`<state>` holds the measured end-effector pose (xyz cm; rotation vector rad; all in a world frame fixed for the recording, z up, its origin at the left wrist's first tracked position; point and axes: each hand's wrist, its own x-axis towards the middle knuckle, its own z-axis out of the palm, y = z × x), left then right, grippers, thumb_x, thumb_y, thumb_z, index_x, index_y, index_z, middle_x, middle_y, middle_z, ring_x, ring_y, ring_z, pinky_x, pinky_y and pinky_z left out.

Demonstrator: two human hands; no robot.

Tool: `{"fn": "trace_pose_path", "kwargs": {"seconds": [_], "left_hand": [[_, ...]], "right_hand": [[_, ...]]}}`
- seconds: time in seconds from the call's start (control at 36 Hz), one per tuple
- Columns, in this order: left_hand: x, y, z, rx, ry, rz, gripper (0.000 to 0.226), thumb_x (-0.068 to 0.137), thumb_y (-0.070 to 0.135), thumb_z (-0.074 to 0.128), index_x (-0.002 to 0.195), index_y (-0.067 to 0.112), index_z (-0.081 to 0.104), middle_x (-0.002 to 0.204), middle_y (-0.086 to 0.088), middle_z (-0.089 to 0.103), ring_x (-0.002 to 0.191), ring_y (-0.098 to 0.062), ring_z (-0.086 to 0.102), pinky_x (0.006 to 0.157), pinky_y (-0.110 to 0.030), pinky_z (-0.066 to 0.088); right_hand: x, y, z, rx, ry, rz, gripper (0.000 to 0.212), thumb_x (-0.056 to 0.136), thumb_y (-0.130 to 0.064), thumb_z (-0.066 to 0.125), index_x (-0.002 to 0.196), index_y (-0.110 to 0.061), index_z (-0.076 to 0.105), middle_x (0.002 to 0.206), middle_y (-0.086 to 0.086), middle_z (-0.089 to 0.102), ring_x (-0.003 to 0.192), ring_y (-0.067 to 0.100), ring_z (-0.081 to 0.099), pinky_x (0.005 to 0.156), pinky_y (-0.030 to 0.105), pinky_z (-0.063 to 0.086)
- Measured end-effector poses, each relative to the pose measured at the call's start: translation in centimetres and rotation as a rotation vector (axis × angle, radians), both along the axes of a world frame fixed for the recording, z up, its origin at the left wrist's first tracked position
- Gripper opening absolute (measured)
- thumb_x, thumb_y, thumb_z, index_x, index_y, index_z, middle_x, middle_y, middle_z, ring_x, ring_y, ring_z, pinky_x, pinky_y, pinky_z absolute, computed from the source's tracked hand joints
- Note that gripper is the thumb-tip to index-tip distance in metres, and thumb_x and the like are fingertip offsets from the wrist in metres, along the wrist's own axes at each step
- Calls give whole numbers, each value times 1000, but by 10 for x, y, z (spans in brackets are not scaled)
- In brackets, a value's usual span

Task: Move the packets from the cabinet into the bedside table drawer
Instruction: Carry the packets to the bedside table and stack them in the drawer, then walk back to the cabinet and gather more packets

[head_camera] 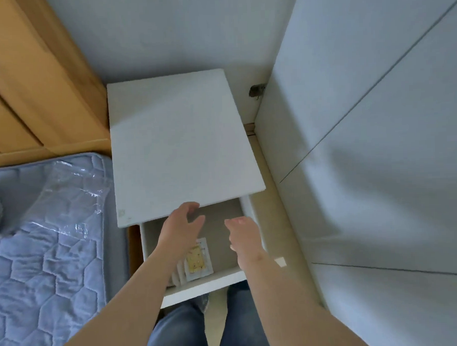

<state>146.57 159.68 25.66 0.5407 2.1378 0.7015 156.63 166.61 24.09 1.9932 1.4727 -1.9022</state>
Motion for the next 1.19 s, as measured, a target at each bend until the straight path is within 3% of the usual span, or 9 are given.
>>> {"fn": "trace_pose_path", "kwargs": {"seconds": [0.11, 0.19, 0.28, 0.33, 0.44, 0.61, 0.75, 0.94, 1.19], "left_hand": [[4, -2, 25, 61, -11, -94, 33, 96, 25, 51, 129, 22, 49, 121, 5, 54, 100, -8, 46, 78, -19, 38], [15, -2, 46, 109, -25, -179, 30, 96, 24, 50, 126, 22, 50, 115, 6, 54, 99, -8, 47, 78, -21, 37], [36, 1, 64, 154, -42, -312, 28, 95, 22, 50, 124, 19, 52, 111, 5, 54, 98, -8, 47, 83, -23, 35], [54, 2, 73, 169, -48, -417, 29, 95, 21, 50, 124, 19, 52, 110, 5, 55, 98, -7, 48, 83, -23, 35], [105, 6, 82, 171, -71, -625, 31, 95, 21, 50, 126, 20, 51, 111, 5, 55, 97, -9, 48, 83, -23, 34], [219, -11, 96, 218, -144, -882, 39, 94, 21, 52, 133, 21, 46, 104, 3, 54, 95, -14, 50, 81, -25, 37], [322, -59, 107, 242, -241, -1129, 33, 94, 21, 51, 127, 20, 50, 102, 5, 55, 85, -7, 52, 64, -19, 38], [465, -157, 131, 217, -364, -1408, 23, 94, 26, 52, 117, 27, 54, 111, 5, 59, 106, -16, 56, 90, -31, 44], [626, -292, 172, 223, -615, -1563, 27, 92, 21, 55, 117, 30, 51, 96, 9, 62, 96, -12, 61, 97, -35, 45]], "right_hand": [[6, -20, 23, 16, 71, -283, 12, 93, -23, 54, 104, -18, 53, 98, 2, 55, 102, 22, 57, 99, 39, 46], [19, -35, 41, 53, 123, -416, 7, 93, -21, 54, 98, -18, 50, 92, -1, 52, 94, 21, 53, 94, 35, 47], [39, -47, 56, 97, 163, -571, 19, 92, -14, 53, 100, 2, 55, 77, 0, 46, 77, 18, 45, 70, 29, 43], [58, -54, 63, 131, 163, -673, 29, 90, -13, 53, 106, 12, 53, 78, 4, 44, 73, 17, 40, 65, 28, 36], [113, -75, 79, 193, 172, -833, 12, 91, -21, 55, 79, -18, 52, 81, 0, 53, 76, 15, 49, 73, 29, 42], [216, -125, 99, 328, 170, -1170, 9, 91, -17, 54, 82, -19, 53, 79, -2, 53, 74, 16, 51, 69, 30, 42], [304, -202, 116, 383, 198, -1451, 3, 93, -15, 52, 90, -15, 54, 77, -1, 52, 67, 13, 48, 59, 24, 40], [424, -323, 138, 503, 153, -1750, 5, 94, -17, 51, 95, -15, 55, 88, 0, 57, 75, 13, 53, 64, 25, 43], [559, -486, 178, 734, 4, -2043, 9, 93, -17, 53, 85, -20, 57, 87, -4, 60, 76, 12, 57, 67, 25, 45]]}}
